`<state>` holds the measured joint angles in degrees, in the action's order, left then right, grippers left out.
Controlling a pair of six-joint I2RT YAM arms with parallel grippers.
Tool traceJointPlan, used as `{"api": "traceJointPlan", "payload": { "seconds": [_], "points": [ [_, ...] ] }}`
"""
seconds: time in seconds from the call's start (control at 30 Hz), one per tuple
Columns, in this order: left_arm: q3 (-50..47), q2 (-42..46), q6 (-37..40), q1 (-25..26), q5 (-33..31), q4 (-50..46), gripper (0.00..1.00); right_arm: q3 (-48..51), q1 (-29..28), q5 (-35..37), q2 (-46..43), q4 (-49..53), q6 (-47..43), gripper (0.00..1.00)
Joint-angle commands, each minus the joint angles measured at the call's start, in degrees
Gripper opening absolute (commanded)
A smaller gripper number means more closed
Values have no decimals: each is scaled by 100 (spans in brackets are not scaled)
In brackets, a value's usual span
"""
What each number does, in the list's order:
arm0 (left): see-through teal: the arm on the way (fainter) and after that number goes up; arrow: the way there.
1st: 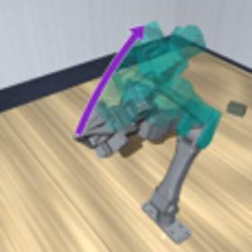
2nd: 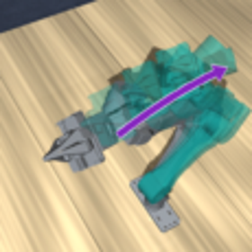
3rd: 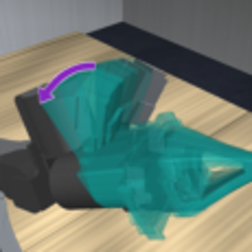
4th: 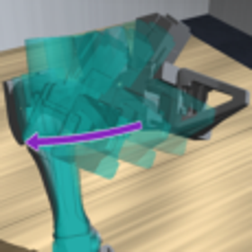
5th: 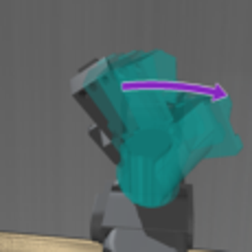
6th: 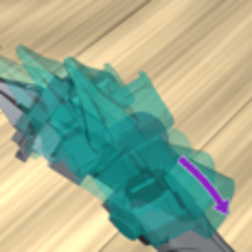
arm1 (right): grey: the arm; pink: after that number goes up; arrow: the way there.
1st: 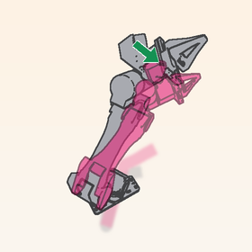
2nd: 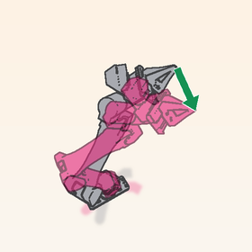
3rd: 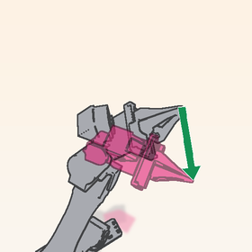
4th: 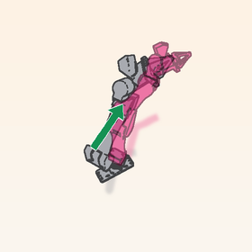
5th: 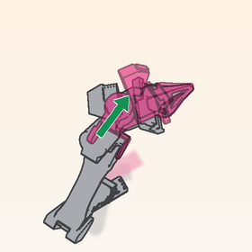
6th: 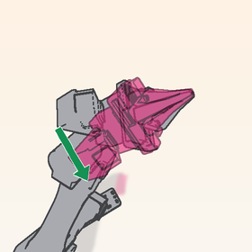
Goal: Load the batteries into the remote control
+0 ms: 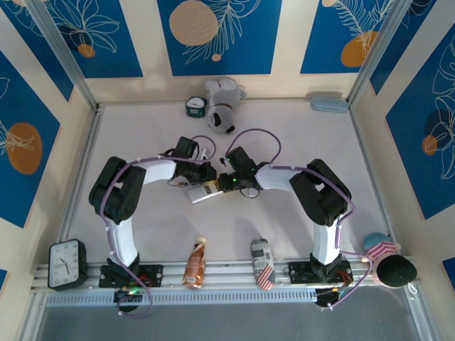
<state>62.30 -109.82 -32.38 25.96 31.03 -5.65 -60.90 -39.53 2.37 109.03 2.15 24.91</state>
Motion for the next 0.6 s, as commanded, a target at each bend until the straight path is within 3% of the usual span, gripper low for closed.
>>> {"api": "traceJointPlan", "payload": {
  "seconds": [0.0, 0.33, 0.57],
  "points": [
    [70, -217, 122, 66, -43, -191, 10, -40, -41, -86, 175, 12, -60, 15],
    [27, -271, 165, 112, -96, -209, 12, -10, -46, -79, 179, -35, -69, 15],
    [71, 201, 169, 69, -214, -383, 17, 77, -45, -44, 173, -110, -46, 15]
  ]
}}
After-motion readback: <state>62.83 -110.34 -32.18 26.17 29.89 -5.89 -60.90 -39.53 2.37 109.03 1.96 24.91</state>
